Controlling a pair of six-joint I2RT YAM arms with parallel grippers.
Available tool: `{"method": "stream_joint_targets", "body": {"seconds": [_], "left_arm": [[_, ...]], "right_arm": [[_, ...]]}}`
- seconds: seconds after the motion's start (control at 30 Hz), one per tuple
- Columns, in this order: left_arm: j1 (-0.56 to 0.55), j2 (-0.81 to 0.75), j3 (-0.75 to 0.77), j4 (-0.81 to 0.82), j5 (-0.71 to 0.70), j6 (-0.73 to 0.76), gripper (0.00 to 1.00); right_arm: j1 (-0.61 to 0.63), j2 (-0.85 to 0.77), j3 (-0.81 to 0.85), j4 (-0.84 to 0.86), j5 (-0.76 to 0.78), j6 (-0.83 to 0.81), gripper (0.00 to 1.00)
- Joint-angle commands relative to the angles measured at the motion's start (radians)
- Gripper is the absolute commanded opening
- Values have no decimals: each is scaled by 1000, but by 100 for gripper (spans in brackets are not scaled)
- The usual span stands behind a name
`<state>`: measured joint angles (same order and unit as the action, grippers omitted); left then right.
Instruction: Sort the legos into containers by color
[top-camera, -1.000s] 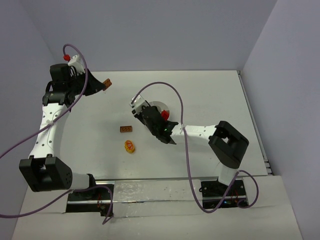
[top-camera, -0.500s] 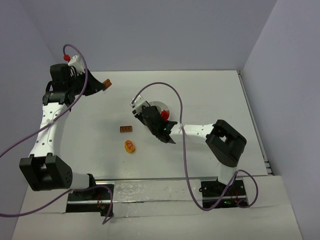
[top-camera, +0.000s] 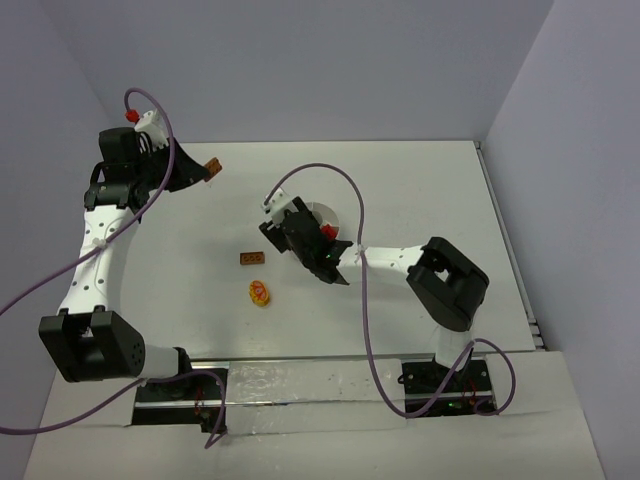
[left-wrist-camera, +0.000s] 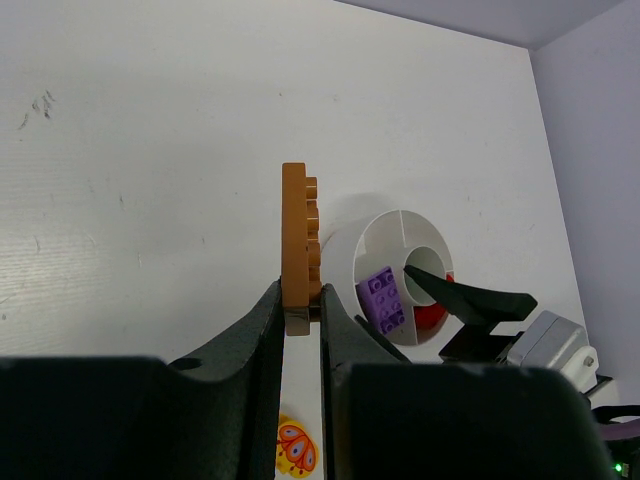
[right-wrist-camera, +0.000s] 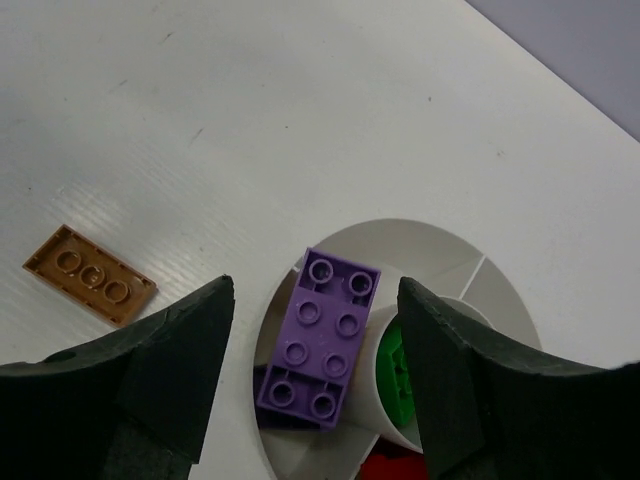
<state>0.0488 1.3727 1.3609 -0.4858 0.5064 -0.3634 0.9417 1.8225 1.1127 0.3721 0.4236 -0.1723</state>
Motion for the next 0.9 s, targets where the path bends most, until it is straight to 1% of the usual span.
{"method": "stream_joint_targets", "body": {"seconds": [0.0,0.1,0.17,0.33,0.47,0.53,0.63,0.67,0.7,0.77,0.87], "left_arm": [[10,-6,35,33,26,-2,0],[10,-7,34,32,31,2,0],[10,-15,26,33,32,10,0],[10,-37,-17,51,33,33,0],[9,-44,-46,73,53,69,0],[8,-40,-51,76,68,83,0],[-3,-2,-25,27,113,144,0],[-16,17,-11,18,121,160,0],[-30,26,-4,5,129,189,0],[-88,55,24,-36,122,254,0],[-179,114,89,-121,77,352,0]], "right_arm": [[-7,-32,39,10,1,27,77],[-7,-53,44,-18,-2,40,83],[-7,-76,46,-44,-6,48,83],[-19,-139,93,-156,-12,93,89],[-44,-195,200,-323,-47,135,92],[-59,-208,251,-376,-73,152,92],[-104,-233,348,-523,-162,172,96],[-119,-239,367,-551,-184,211,98],[-141,-247,386,-583,-213,215,99],[-193,-265,414,-648,-281,210,100],[-260,-293,417,-723,-354,177,100]]}}
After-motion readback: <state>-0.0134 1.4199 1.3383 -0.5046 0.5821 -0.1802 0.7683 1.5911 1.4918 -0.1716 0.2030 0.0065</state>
